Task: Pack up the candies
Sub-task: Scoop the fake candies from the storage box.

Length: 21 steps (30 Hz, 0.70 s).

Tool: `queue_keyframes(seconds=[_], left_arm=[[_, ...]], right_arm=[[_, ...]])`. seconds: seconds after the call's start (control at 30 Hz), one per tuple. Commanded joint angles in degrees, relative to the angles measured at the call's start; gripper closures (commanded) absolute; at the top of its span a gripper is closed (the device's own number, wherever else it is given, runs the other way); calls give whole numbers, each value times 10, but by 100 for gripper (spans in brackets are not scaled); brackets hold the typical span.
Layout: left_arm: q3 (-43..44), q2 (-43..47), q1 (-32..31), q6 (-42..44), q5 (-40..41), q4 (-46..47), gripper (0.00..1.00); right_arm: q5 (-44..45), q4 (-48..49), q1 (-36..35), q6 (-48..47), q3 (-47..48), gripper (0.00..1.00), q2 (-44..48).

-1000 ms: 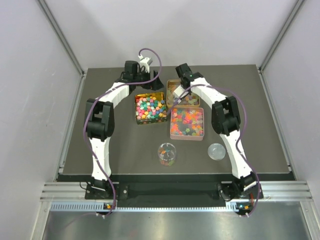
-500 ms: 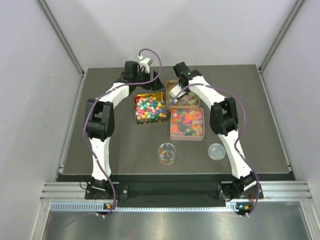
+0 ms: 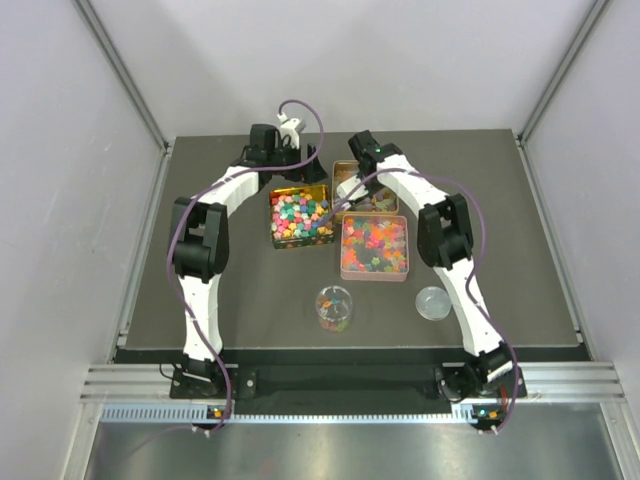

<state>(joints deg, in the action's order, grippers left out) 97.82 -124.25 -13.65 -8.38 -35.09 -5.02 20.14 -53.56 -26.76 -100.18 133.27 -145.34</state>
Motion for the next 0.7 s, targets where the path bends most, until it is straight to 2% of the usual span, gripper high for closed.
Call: queue_keyframes(seconds=[0.0, 0.43, 0.67], left_arm=[[21, 34, -3, 25, -1, -1, 12], [75, 37, -4, 71, 0, -74, 12], [83, 52, -24, 79, -15, -114, 12]], right_arm=[[-54, -22, 11, 36, 8, 100, 18], [-124, -16, 56, 163, -2, 100, 81], [-162, 1, 57, 237, -44, 100, 160]])
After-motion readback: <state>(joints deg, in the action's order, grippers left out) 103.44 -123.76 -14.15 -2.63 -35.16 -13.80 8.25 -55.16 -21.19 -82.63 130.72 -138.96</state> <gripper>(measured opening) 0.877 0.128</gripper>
